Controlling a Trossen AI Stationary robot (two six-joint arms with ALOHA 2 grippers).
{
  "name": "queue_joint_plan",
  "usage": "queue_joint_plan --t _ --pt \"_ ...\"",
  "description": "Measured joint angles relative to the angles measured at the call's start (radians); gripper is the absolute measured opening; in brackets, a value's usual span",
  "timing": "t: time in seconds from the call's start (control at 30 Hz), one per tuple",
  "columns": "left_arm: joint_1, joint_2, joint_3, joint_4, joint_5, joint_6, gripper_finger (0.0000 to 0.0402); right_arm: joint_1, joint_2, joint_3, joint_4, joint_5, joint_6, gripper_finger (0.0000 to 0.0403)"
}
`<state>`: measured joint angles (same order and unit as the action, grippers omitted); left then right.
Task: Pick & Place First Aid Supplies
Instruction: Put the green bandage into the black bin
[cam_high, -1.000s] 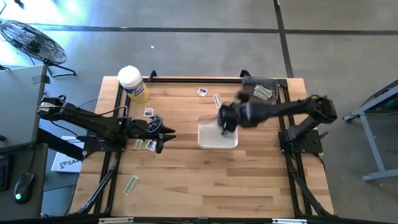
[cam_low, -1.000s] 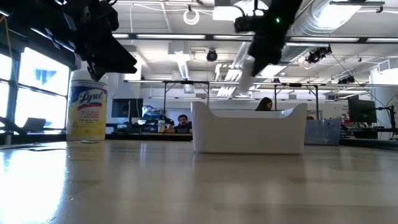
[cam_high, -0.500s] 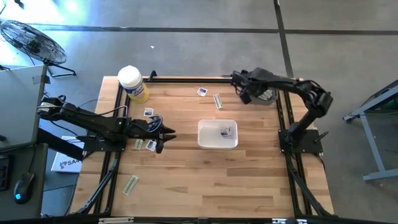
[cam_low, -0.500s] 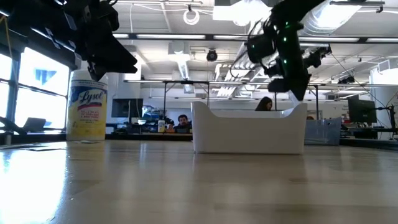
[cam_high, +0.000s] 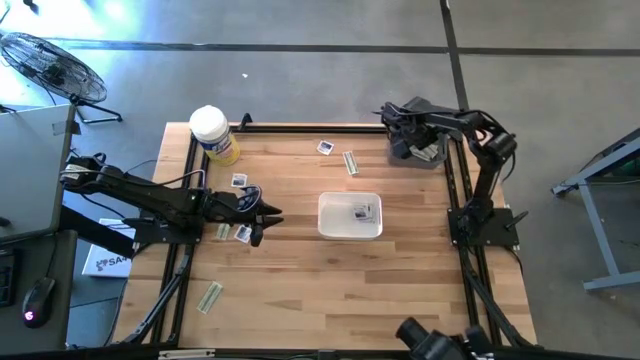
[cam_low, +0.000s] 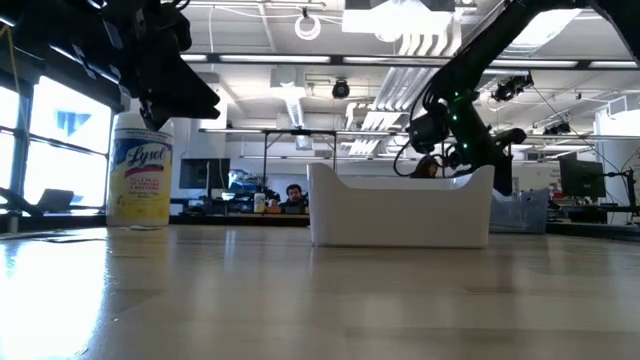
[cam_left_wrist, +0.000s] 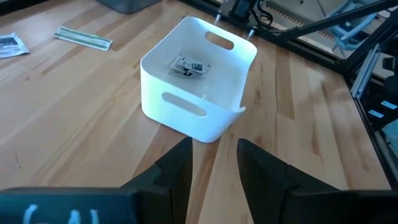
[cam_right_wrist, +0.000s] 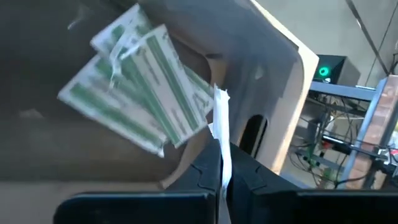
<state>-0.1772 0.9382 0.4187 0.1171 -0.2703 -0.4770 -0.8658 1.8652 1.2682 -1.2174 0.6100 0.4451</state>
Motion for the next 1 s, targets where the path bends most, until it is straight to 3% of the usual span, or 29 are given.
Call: queue_joint_plan --t 0.17,0.57,0.8,1.0 --pt "0.000 0.000 0.000 -0.002 0.000 0.000 0.0124 0.000 0.007 0.000 0.057 -0.004 -0.039 0.0031" --pt "0.000 0.000 0.000 -0.026 -0.001 -0.003 0.0124 0.004 0.007 0.000 0.044 -0.014 -0.094 0.0145" --pt "0.000 0.000 0.000 -0.102 -0.002 -0.038 0.0124 0.008 -0.028 0.000 0.025 -0.022 -0.151 0.0171" --pt "0.000 0.000 0.000 -0.102 -0.002 -0.052 0.0124 -0.018 -0.029 -0.008 0.060 -0.127 -0.185 0.0190"
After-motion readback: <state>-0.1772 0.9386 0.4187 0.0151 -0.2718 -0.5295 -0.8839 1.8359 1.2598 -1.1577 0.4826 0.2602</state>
